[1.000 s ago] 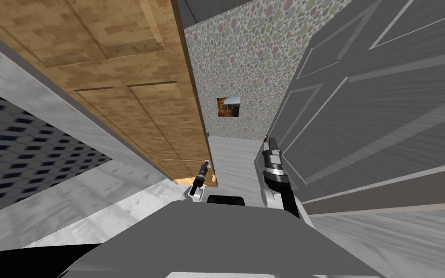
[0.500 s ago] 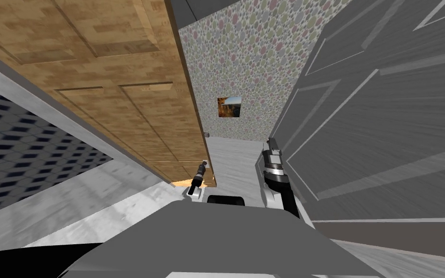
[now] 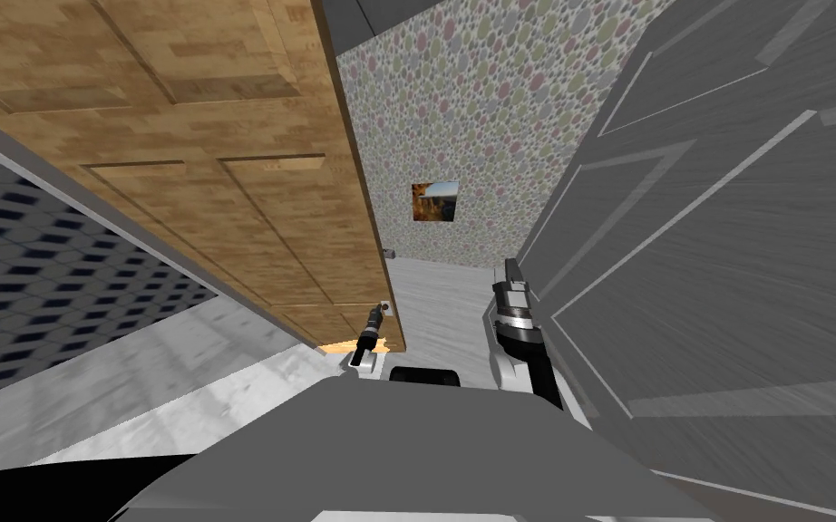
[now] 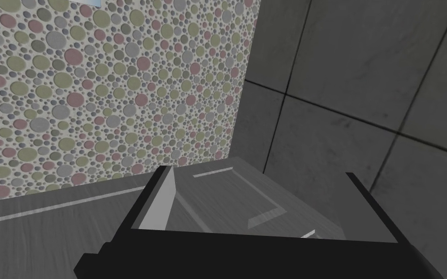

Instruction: Push the door open

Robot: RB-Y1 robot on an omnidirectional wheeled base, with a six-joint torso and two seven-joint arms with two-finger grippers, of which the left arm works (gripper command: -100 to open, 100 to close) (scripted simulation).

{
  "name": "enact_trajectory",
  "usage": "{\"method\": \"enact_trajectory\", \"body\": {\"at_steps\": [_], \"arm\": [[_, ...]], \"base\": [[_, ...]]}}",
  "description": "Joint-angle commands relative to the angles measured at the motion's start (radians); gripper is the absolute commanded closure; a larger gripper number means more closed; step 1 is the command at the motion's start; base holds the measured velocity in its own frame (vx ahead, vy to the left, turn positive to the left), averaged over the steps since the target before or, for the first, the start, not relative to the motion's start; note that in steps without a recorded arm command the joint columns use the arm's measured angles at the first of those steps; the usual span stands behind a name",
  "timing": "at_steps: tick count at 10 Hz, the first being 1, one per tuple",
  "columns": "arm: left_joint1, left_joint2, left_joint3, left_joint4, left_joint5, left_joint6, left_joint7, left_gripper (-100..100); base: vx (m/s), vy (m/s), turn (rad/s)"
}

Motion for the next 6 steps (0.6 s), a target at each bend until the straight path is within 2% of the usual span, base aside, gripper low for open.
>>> {"method": "enact_trajectory", "body": {"at_steps": [1,2,6], "arm": [[-0.002,0.009,0.023,-0.005,0.012,0.003,-0.006,100],[0.005,0.004,0.009,-0.012,0.005,0.003,-0.001,-100],[0.006,-0.001,0.003,-0.019,0.003,0.008,0.002,-100]], "base": [[0.162,-0.076,0.058],[-0.051,-0.083,0.04],[-0.208,-0.051,0.023]]}}
